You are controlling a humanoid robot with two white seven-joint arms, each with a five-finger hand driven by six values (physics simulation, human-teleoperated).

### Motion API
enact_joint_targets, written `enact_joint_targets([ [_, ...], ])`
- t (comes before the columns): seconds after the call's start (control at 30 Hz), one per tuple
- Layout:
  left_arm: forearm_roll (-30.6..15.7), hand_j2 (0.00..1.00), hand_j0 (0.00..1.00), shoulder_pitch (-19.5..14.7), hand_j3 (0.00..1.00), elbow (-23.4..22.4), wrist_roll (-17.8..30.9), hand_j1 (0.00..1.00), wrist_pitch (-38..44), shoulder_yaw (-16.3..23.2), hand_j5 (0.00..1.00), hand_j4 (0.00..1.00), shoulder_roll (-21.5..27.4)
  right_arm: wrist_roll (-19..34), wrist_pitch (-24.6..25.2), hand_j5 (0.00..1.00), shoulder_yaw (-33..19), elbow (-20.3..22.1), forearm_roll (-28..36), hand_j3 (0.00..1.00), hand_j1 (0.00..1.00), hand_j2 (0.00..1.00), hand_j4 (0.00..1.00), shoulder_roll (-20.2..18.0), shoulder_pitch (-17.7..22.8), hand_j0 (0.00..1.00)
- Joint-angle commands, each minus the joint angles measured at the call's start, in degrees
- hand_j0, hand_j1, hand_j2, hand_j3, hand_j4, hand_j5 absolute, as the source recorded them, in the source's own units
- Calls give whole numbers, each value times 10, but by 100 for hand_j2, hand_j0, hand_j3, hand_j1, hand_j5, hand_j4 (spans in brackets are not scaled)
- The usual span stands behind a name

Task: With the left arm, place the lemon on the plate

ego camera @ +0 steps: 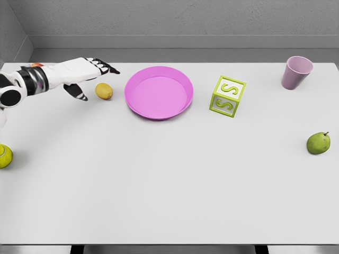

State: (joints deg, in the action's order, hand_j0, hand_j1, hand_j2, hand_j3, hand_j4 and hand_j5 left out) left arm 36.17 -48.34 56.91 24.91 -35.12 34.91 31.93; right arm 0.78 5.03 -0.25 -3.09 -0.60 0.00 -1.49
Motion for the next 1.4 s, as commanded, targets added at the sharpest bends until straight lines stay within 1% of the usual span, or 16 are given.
enact_joint_targets([
  [0.0, -1, 100, 100, 0, 100, -2, 0, 100, 1, -2, 100, 100, -4, 0, 0, 100, 2, -3, 0, 100, 100, 100, 100, 0, 0, 100],
  [0.2, -3, 100, 100, -1, 100, -3, 0, 100, 1, -2, 100, 100, -20, 0, 0, 100, -1, -3, 1, 100, 100, 100, 100, 0, 2, 100],
  [0.27, 0, 100, 100, -5, 100, -5, 0, 100, 1, -1, 100, 100, -33, 0, 0, 100, 0, -3, 1, 100, 100, 100, 100, 0, 2, 100],
  [0.4, -1, 100, 100, -22, 100, -39, 0, 100, 1, -2, 100, 100, -33, 0, 0, 100, 0, -3, 1, 100, 100, 100, 100, 0, 2, 100],
  [0.47, 3, 100, 100, -31, 100, -66, 0, 100, 1, 0, 100, 100, -35, 0, 0, 100, 0, -3, 1, 100, 100, 100, 100, 0, 2, 100],
  [0.57, 9, 100, 100, -30, 100, -76, 3, 100, 1, 9, 100, 100, -34, 0, 0, 100, 0, -3, 1, 100, 100, 100, 100, 0, 2, 100],
  [0.6, 21, 100, 100, -30, 100, -86, 7, 100, 1, 9, 100, 100, -35, 0, 0, 100, 0, -3, 1, 100, 100, 100, 100, 0, 2, 100],
  [0.63, 31, 100, 100, -31, 100, -89, 11, 100, 1, 9, 100, 100, -46, 0, 0, 100, 0, -3, 1, 100, 100, 100, 100, 0, 2, 100],
  [0.93, 31, 100, 100, -32, 100, -93, 6, 100, 1, 2, 100, 100, -58, 0, 0, 100, 0, -3, 1, 100, 100, 100, 100, 0, 2, 100],
  [0.97, 31, 100, 100, -32, 100, -102, 6, 100, 1, 2, 100, 100, -65, 0, 0, 100, 0, -3, 1, 100, 100, 100, 100, 0, 2, 100],
  [1.0, 31, 100, 100, -33, 100, -122, 5, 100, 1, 2, 100, 100, -76, 0, 0, 100, 0, -3, 1, 100, 100, 100, 100, 0, 2, 100],
  [1.03, 31, 100, 100, -33, 100, -129, 5, 100, 1, 2, 100, 100, -79, 0, 0, 100, 0, -3, 1, 100, 100, 100, 100, 0, 2, 100],
  [1.17, 36, 100, 100, -33, 100, -130, 3, 100, 1, 2, 100, 100, -81, 0, 0, 100, 0, -3, 1, 100, 100, 100, 100, 0, 2, 100],
  [1.33, 36, 100, 100, -49, 100, -174, 3, 100, 1, 2, 100, 100, -90, 0, 0, 100, 0, -3, 1, 100, 100, 100, 100, 0, 2, 100],
  [1.37, 36, 100, 100, -52, 100, -174, 3, 100, 1, 2, 100, 100, -91, 0, 0, 100, 0, -3, 1, 100, 100, 100, 100, 0, 2, 100],
])
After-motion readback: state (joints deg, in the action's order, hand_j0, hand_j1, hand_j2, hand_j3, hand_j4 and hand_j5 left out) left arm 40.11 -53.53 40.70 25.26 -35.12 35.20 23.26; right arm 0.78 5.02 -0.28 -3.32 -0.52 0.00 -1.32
